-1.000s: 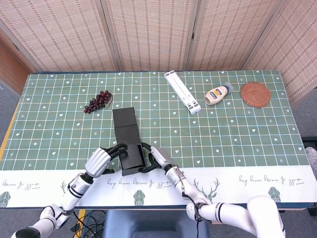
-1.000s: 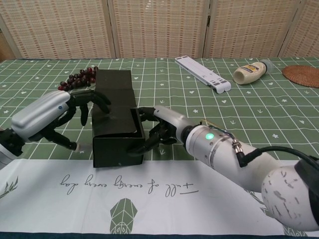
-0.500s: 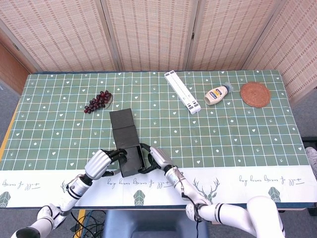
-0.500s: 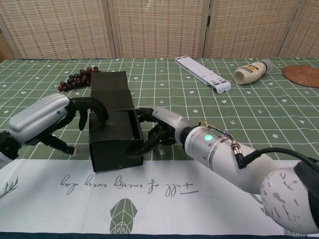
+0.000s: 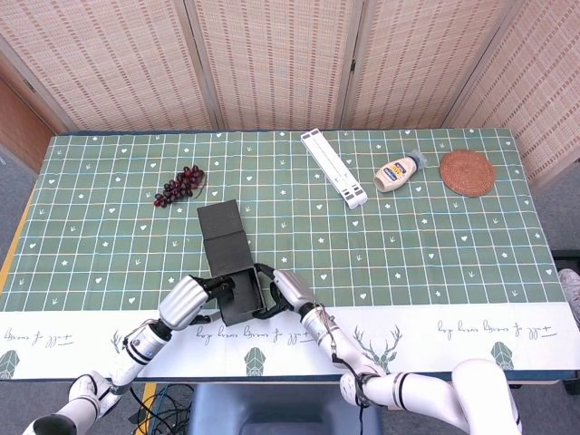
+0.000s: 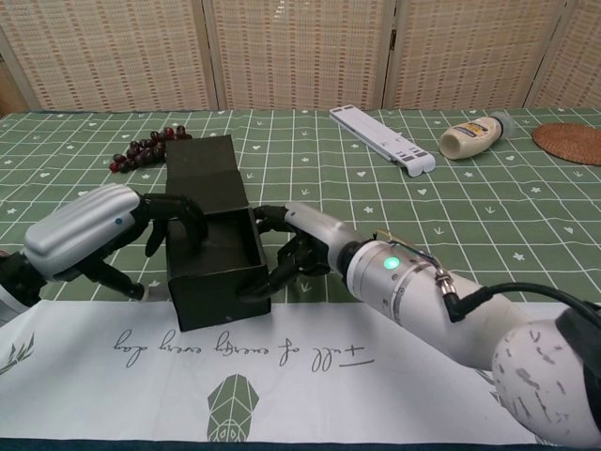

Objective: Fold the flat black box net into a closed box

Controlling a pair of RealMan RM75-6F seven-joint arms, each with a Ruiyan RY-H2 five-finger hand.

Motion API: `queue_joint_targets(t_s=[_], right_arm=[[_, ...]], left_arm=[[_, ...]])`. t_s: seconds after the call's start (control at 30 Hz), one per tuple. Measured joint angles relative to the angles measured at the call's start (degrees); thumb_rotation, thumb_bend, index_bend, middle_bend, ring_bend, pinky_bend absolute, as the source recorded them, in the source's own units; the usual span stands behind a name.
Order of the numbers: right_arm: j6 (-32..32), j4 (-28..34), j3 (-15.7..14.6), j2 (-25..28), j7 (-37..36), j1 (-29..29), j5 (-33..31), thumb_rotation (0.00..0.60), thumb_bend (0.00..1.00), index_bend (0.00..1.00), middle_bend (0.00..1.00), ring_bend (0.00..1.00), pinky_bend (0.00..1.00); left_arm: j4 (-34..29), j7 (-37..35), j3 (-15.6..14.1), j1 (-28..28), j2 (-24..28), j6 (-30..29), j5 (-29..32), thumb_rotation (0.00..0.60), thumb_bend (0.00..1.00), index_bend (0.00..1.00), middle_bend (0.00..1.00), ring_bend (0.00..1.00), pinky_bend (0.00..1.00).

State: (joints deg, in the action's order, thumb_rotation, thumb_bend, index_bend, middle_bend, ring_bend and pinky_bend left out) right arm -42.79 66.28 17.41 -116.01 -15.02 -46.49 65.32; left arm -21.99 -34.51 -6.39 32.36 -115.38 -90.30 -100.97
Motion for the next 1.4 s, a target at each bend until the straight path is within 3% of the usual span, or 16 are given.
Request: queue_joint_targets(t_s=[0.53,0.97,1.4], right_arm=[[-0.37,1.29,-0.27,0.48,-0.35,0.45,0.98,0.600,0.29,0.32,0.42,0.78,1.00],[-0.42,2.01,-0.79,0.31,-0.62,0.63,1.74,0.600,0.30,0.32,0.42,0.78,1.00],[-1.48,3.09,-1.32,0.65,0.15,1.16,2.26,0.600,0.33,0.32,0.42,0.78,1.00]], left_arm=[[-0.25,1.98,-0.57,1.35,0.50,-0.22,-0.33,0.600,0.09,0.53,0.49,0.59,0.86],[0.22,4.13,-1.58,1.64,0.63,0.41,-0.92,0.600,0.09,0.58,0.49,0.59,0.85],[0.30,6.51,-2.46,2.60,1.08,-0.87,-2.17,0.600,0.09,0.63,0.56,0.60,0.86]])
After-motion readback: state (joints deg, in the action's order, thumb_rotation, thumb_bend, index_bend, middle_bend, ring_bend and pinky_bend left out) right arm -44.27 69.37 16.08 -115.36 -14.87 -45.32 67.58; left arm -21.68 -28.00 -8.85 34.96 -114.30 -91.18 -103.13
